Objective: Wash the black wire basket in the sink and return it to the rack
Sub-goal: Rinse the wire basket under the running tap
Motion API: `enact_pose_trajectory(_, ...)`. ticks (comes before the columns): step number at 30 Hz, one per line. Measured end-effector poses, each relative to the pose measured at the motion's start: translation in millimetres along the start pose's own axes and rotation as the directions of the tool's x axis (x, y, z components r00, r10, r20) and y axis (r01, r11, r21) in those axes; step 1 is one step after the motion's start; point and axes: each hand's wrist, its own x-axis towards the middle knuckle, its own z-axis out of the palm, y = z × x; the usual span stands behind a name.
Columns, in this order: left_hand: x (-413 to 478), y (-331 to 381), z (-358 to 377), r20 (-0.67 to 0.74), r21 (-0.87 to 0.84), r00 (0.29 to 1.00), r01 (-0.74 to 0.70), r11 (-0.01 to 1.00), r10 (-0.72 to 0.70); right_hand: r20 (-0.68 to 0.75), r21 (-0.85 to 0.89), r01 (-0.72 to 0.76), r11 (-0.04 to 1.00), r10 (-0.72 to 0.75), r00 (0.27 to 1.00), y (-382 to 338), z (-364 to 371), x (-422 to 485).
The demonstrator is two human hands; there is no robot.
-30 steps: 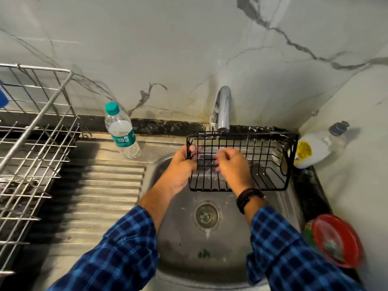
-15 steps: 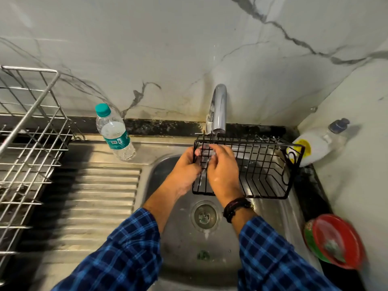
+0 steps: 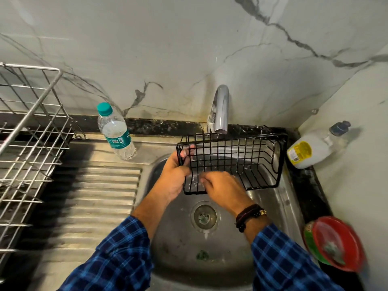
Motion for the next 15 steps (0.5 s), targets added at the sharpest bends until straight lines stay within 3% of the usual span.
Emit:
enact_pose_trajectory(3, -1.3, 10.9, -10.1, -0.005, 0.037, 0.999, -0.046, 0.998, 0.046, -0.217, -0.048, -0.091, 0.995, 0.079, 0.973, 20.5, -13.4, 2.9)
enact_pose_trajectory(6, 3.7, 15.8, -23.2, -0.051, 0.065, 0.995, -0.080, 0.995, 0.084, -0.370, -0.111, -0.318, 0.941, 0.258, 0.892, 37.6, -23.4, -1.1)
enact_pose_trajectory(8, 3.4, 14.9, -25.1, -0.070, 0.104, 0.992, -0.097, 0.990, 0.104, -0.301, -0.189, -0.442, 0.877, 0.377, 0.876, 28.1, -18.3, -3.3)
enact_pose_trajectory(11, -2.7, 12.1, -18.0, -0.037, 0.140, 0.989, -0.137, 0.981, 0.144, -0.018, -0.276, -0.478, 0.834, 0.493, 0.870, -5.2, 4.0, -1.8)
enact_pose_trajectory(15, -7.3, 15.8, -19.6, 0.081, 0.243, 0.980, -0.195, 0.950, 0.180, 0.162, -0.068, -0.275, 0.959, 0.283, 0.945, -42.6, 21.4, 4.3)
